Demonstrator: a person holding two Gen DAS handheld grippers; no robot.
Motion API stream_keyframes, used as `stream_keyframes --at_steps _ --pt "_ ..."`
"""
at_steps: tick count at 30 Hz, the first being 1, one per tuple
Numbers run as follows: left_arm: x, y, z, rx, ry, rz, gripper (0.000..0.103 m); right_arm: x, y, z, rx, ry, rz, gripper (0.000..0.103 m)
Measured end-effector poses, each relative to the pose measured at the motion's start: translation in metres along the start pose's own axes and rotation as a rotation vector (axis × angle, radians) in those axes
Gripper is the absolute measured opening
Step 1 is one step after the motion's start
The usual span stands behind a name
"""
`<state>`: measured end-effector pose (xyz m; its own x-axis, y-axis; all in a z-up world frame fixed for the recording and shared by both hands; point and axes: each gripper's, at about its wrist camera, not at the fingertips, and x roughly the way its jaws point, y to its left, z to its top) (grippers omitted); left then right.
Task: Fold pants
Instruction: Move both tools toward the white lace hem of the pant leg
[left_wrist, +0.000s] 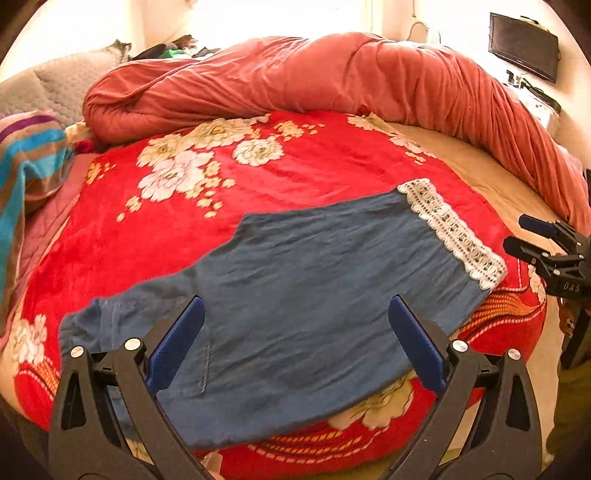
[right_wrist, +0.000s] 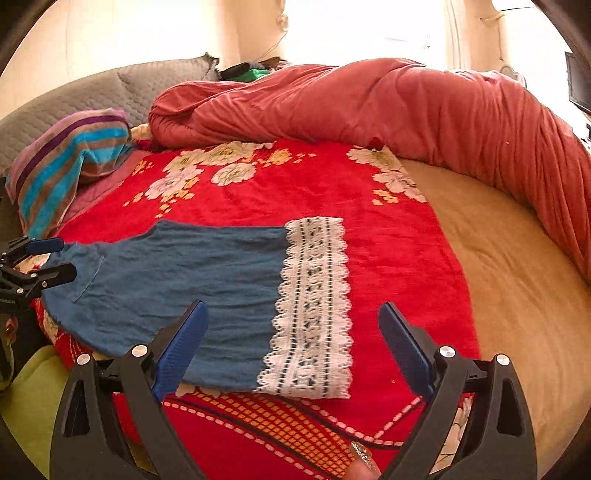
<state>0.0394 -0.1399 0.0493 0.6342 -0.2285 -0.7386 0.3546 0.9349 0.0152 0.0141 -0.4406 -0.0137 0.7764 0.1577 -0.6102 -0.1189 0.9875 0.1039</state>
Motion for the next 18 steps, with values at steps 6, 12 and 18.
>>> stream_keyframes --at_steps 6,12,18 --pt "0.012 -0.022 0.025 0.06 -0.012 0.003 0.093 0.0 -0.012 -0.003 0.031 -0.005 0.0 0.092" --pt "0.033 -0.044 0.043 0.118 0.003 -0.008 0.093 0.004 -0.018 -0.011 0.049 0.01 0.008 0.092" --pt "0.057 -0.061 0.055 0.162 0.03 -0.024 0.093 0.013 -0.024 -0.018 0.071 0.032 0.022 0.092"
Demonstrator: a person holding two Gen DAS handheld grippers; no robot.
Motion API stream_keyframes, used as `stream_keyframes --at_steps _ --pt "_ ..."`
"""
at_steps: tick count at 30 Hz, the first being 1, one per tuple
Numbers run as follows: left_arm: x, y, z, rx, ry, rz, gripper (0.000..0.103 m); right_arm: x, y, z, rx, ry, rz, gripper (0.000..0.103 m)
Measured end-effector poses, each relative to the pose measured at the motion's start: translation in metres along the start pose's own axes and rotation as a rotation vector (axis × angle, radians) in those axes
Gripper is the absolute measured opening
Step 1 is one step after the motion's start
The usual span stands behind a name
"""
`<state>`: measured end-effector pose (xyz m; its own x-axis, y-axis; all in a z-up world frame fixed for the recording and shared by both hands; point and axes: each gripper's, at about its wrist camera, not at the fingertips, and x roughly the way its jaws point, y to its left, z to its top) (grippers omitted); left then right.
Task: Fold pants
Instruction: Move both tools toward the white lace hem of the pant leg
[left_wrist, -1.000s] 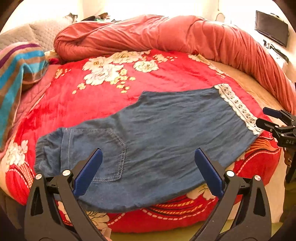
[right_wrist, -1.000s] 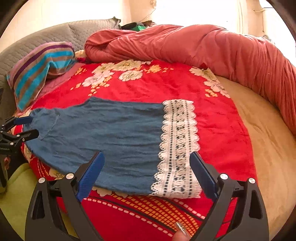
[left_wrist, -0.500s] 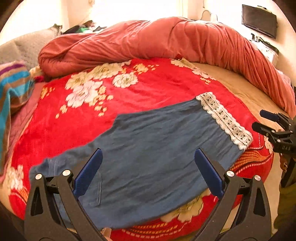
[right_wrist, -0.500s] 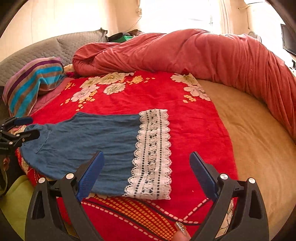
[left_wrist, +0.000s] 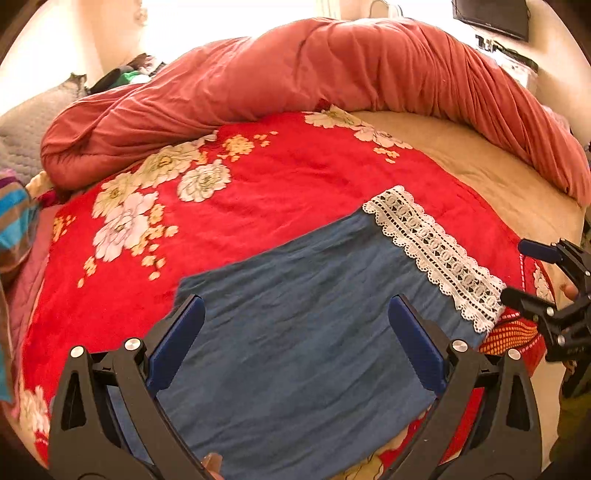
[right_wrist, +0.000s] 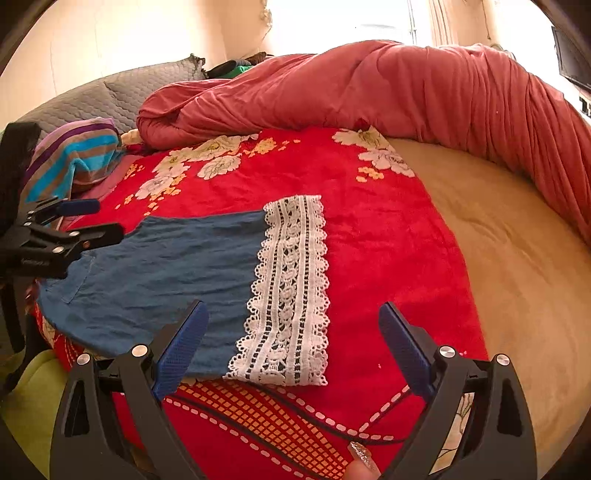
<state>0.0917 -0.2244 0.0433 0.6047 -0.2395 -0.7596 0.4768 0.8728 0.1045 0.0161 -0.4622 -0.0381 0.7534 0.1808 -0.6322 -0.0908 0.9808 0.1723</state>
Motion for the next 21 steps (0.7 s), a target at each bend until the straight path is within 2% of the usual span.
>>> stream_keyframes --at_steps 9,21 --pt "0.041 -0.014 0.018 0.046 0.057 -0.016 0.093 0.017 0.001 -0.01 0.016 0.041 0.038 0.092" --pt "0.08 -0.023 0.043 0.121 0.07 -0.006 0.093 0.037 0.006 -0.016 0.044 0.096 0.085 0.092"
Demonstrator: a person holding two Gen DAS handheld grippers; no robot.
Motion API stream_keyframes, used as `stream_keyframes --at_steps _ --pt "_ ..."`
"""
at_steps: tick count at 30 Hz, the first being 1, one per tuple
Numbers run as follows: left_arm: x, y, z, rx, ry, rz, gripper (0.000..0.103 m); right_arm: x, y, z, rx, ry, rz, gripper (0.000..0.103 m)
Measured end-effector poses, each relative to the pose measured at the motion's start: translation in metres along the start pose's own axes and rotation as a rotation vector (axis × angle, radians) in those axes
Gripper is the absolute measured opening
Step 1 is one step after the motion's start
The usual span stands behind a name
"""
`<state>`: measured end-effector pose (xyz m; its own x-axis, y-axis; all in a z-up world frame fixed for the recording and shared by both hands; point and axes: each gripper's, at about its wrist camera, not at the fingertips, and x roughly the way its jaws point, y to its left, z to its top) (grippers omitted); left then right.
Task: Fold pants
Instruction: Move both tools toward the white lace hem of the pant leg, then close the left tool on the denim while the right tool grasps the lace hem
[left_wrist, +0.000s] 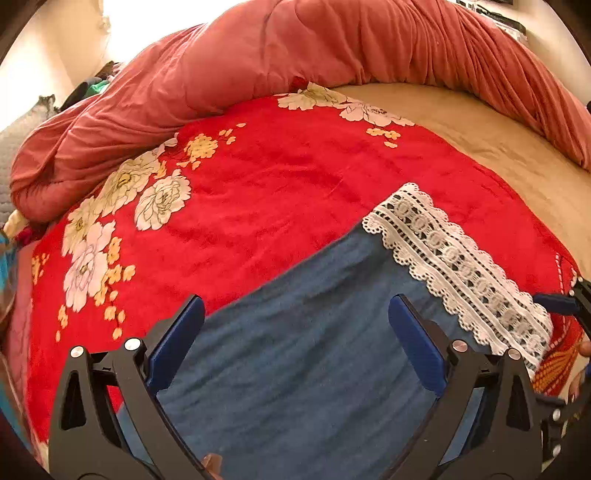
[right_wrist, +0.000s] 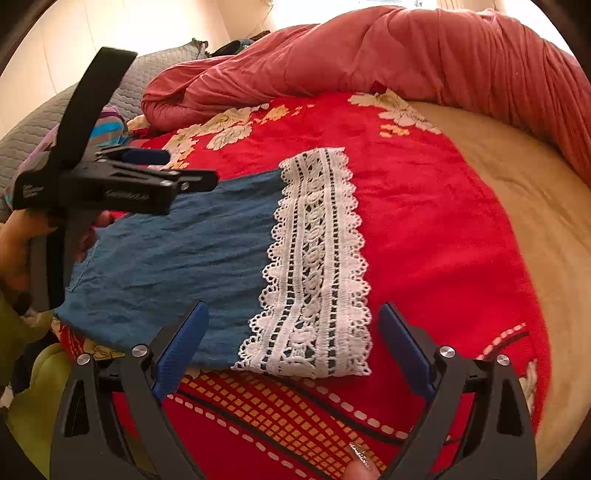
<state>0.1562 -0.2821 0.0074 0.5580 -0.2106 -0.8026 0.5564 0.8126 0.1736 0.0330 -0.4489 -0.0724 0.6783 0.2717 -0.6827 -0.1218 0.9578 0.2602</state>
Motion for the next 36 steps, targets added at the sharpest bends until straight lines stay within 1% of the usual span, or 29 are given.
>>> stream_keyframes --at_steps 7,11,16,18,20,22,25,26,27,29,30,31,32,33,34,35,36 --pt "0.025 -0.005 0.011 0.027 0.02 -0.015 0.093 0.008 -0.003 -0.001 0.038 0.012 0.013 0.093" --pt "0.041 -0.01 0.014 0.049 0.045 -0.023 0.093 0.011 -0.004 -0.001 0.046 0.012 0.027 0.093" --pt "0.063 -0.012 0.018 0.031 0.057 -0.086 0.093 0.013 -0.002 0.0 0.058 0.01 0.065 0.092" --pt "0.072 -0.014 0.018 0.036 0.062 -0.106 0.093 0.013 -0.001 0.001 0.06 0.009 0.063 0.087" --pt "0.078 -0.014 0.019 0.031 0.071 -0.127 0.093 0.013 -0.003 0.001 0.067 0.006 0.064 0.08" --pt "0.081 -0.012 0.021 0.023 0.067 -0.158 0.093 0.014 -0.006 0.002 0.074 0.005 0.068 0.076" --pt "0.084 -0.011 0.023 0.022 0.062 -0.198 0.091 0.016 -0.008 0.003 0.079 0.003 0.079 0.072" --pt "0.084 -0.01 0.024 0.015 0.063 -0.213 0.086 0.018 -0.008 0.004 0.076 0.004 0.079 0.07" --pt "0.084 -0.01 0.024 0.0 0.062 -0.245 0.081 0.019 -0.008 0.006 0.074 0.004 0.08 0.068" --pt "0.083 -0.013 0.024 -0.006 0.059 -0.279 0.061 0.022 -0.008 0.007 0.073 0.003 0.093 0.062" --pt "0.082 -0.017 0.023 0.002 0.056 -0.301 0.054 0.024 -0.008 0.008 0.072 0.006 0.099 0.061" --pt "0.08 -0.02 0.022 0.008 0.053 -0.314 0.045 0.026 -0.008 0.009 0.069 0.008 0.102 0.057" --pt "0.079 -0.022 0.022 0.01 0.054 -0.318 0.04 0.028 -0.007 0.009 0.06 0.01 0.104 0.055" --pt "0.079 -0.023 0.022 0.007 0.056 -0.326 0.037 0.028 -0.007 0.01 0.056 0.011 0.105 0.05" --pt "0.079 -0.023 0.021 0.002 0.059 -0.338 0.03 0.029 -0.006 0.01 0.056 0.014 0.107 0.044" --pt "0.079 -0.024 0.022 -0.001 0.06 -0.339 0.026 0.03 -0.007 0.011 0.057 0.017 0.114 0.037" --pt "0.078 -0.025 0.022 0.003 0.061 -0.334 0.023 0.031 -0.007 0.012 0.052 0.019 0.123 0.034"
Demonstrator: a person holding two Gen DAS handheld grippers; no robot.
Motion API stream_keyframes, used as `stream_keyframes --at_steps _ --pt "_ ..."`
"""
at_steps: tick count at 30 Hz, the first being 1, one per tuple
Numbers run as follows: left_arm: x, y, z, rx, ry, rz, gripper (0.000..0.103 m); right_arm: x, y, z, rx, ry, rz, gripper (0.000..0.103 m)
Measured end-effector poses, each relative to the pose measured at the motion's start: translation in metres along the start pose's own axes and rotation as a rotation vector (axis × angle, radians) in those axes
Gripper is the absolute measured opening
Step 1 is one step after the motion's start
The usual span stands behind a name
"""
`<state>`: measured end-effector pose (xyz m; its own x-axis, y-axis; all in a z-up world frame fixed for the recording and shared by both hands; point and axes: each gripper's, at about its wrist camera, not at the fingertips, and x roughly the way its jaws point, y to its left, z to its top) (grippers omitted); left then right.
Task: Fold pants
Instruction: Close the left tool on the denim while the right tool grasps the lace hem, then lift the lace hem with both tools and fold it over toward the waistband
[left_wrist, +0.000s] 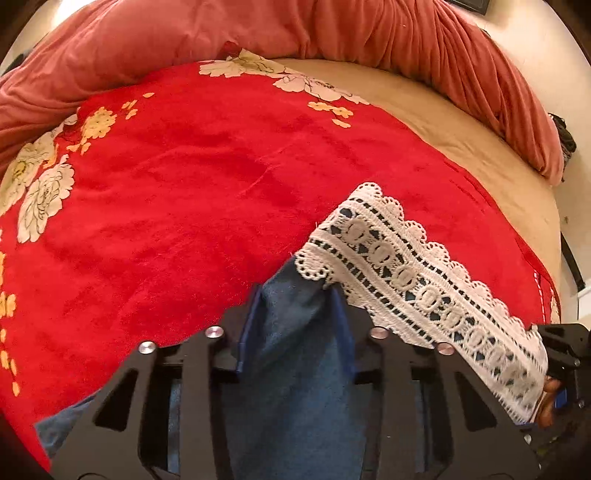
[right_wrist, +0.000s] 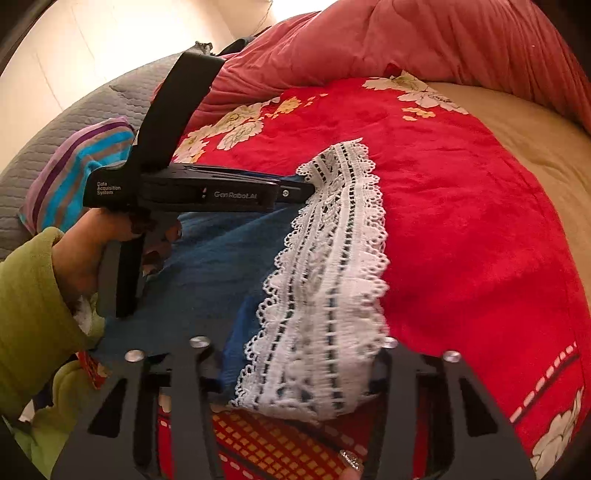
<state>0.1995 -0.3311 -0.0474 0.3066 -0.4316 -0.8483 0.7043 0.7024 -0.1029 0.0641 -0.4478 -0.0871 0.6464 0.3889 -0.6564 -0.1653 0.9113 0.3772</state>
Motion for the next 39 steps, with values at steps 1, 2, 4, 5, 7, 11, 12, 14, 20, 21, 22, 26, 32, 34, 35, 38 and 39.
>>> stream_keyframes --at_steps 1,2,4,5,7,11,12,14,20,21,22,26,32,34,35,38,39 --pt "-0.001 -0.003 0.0 0.017 0.0 0.007 0.017 0.001 0.002 0.001 -0.006 0.002 0.005 0.029" --pt "-0.002 -0.007 0.0 0.039 -0.003 0.021 0.013 0.0 0.003 0.002 -0.015 0.0 0.01 0.025" --pt "-0.005 -0.011 0.0 0.064 -0.003 0.046 0.01 -0.001 0.008 0.004 -0.041 -0.01 0.008 0.023" --pt "-0.008 -0.009 0.0 0.056 -0.004 0.044 0.008 -0.002 0.011 0.006 -0.056 -0.016 0.006 0.021" --pt "-0.013 -0.002 0.001 0.016 -0.014 0.023 0.003 -0.006 0.017 0.009 -0.082 -0.025 0.012 0.021" --pt "-0.029 0.008 -0.001 -0.034 -0.06 -0.024 0.001 -0.013 0.029 0.016 -0.114 -0.044 0.023 0.021" --pt "-0.033 0.01 -0.002 -0.043 -0.07 -0.032 0.001 -0.014 0.032 0.017 -0.121 -0.047 0.025 0.021" --pt "-0.043 0.015 -0.006 -0.07 -0.095 -0.054 0.001 -0.018 0.041 0.021 -0.147 -0.058 0.031 0.021" --pt "-0.069 0.03 -0.02 -0.132 -0.161 -0.057 0.001 -0.027 0.069 0.031 -0.217 -0.077 0.047 0.021" --pt "-0.074 0.034 -0.024 -0.151 -0.175 -0.064 0.001 -0.027 0.076 0.033 -0.236 -0.076 0.055 0.021" --pt "-0.078 0.038 -0.027 -0.165 -0.184 -0.066 0.001 -0.027 0.082 0.034 -0.251 -0.075 0.058 0.021" --pt "-0.096 0.054 -0.04 -0.204 -0.223 -0.056 0.001 -0.025 0.106 0.037 -0.315 -0.062 0.077 0.019" --pt "-0.118 0.084 -0.067 -0.262 -0.259 -0.001 0.004 -0.01 0.147 0.037 -0.404 -0.024 0.106 0.019" --pt "-0.123 0.094 -0.079 -0.288 -0.251 0.037 0.01 0.0 0.161 0.036 -0.427 0.003 0.117 0.019" --pt "-0.126 0.101 -0.087 -0.309 -0.247 0.057 0.015 0.005 0.168 0.034 -0.441 0.019 0.126 0.019" --pt "-0.136 0.124 -0.112 -0.39 -0.237 0.137 0.023 0.022 0.188 0.028 -0.484 0.072 0.136 0.018" --pt "-0.142 0.132 -0.122 -0.426 -0.249 0.149 0.023 0.026 0.193 0.026 -0.49 0.086 0.14 0.018"
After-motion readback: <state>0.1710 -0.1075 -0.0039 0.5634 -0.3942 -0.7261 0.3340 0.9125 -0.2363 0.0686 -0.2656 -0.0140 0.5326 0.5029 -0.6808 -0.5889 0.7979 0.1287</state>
